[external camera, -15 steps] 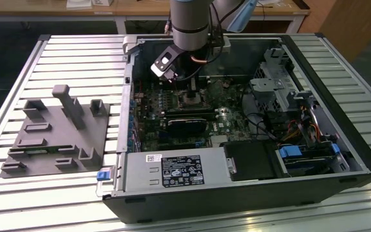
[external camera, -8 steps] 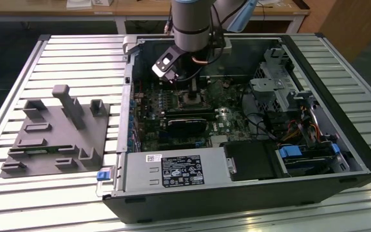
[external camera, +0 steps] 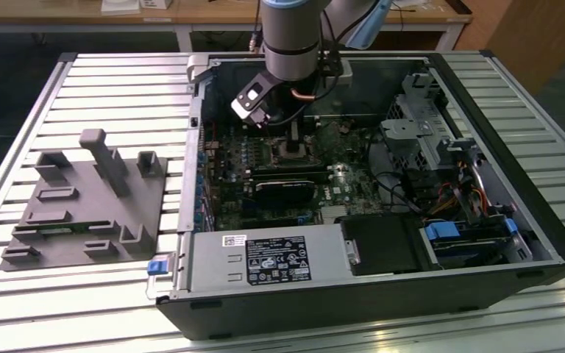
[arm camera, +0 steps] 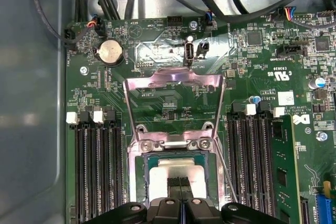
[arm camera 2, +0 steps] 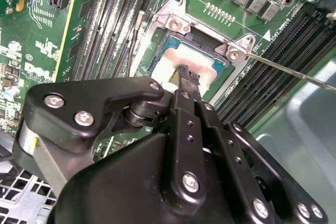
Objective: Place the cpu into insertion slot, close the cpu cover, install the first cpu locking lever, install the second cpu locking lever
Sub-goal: 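Place the cpu into insertion slot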
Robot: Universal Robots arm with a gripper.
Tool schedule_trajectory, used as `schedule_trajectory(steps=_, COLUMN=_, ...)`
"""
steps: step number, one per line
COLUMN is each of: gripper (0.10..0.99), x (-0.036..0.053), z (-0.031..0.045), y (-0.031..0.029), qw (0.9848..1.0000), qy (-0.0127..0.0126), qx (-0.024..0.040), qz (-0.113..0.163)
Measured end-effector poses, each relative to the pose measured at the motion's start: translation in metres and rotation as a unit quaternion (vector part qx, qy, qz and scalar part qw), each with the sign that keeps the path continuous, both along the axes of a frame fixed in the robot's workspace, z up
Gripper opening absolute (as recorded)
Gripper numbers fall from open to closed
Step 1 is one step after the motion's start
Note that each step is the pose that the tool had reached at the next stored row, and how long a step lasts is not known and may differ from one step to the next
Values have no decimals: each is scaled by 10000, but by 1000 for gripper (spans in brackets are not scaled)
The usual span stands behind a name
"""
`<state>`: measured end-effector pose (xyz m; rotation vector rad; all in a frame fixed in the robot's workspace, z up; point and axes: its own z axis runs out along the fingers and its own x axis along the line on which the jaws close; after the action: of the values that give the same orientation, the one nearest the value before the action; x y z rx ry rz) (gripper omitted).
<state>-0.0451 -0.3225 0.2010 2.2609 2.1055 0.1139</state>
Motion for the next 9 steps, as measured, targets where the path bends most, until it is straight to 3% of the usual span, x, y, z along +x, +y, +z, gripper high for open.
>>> schedule_trajectory(steps=9, gripper=106, x=0, z=-30, y=0, qw=10000, qy=1, qx=-1, qz=0)
